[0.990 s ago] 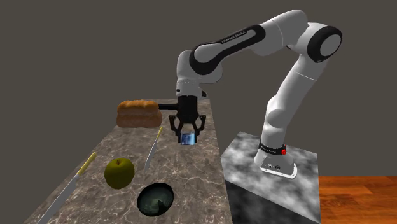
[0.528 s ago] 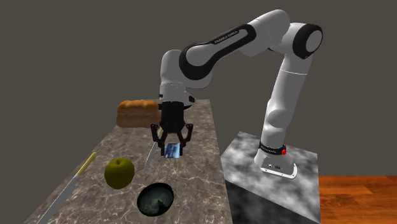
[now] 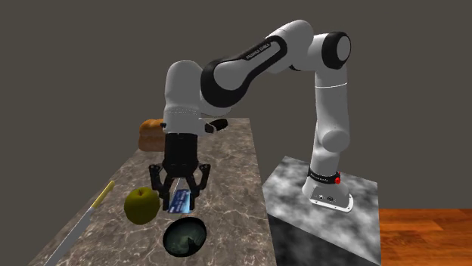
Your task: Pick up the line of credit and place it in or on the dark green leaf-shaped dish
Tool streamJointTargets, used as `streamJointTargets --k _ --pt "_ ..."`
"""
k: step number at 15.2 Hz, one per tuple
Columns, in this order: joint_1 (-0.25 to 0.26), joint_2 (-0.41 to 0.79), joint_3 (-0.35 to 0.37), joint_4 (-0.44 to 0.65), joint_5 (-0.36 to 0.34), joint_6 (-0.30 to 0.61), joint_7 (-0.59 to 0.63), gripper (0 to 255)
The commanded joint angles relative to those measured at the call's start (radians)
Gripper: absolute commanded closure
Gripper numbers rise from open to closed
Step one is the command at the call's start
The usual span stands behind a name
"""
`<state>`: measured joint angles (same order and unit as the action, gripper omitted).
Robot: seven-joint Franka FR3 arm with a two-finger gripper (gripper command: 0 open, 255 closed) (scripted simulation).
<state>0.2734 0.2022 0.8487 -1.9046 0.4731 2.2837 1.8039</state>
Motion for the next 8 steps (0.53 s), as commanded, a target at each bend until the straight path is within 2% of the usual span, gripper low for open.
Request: streamJointTargets --k 1,8 --pt "0.023 0.036 -0.006 0.021 -0.034 0.017 0.026 255" --pt "0.039 0.082 -0.014 -0.027 -0.044 0.099 0.0 255"
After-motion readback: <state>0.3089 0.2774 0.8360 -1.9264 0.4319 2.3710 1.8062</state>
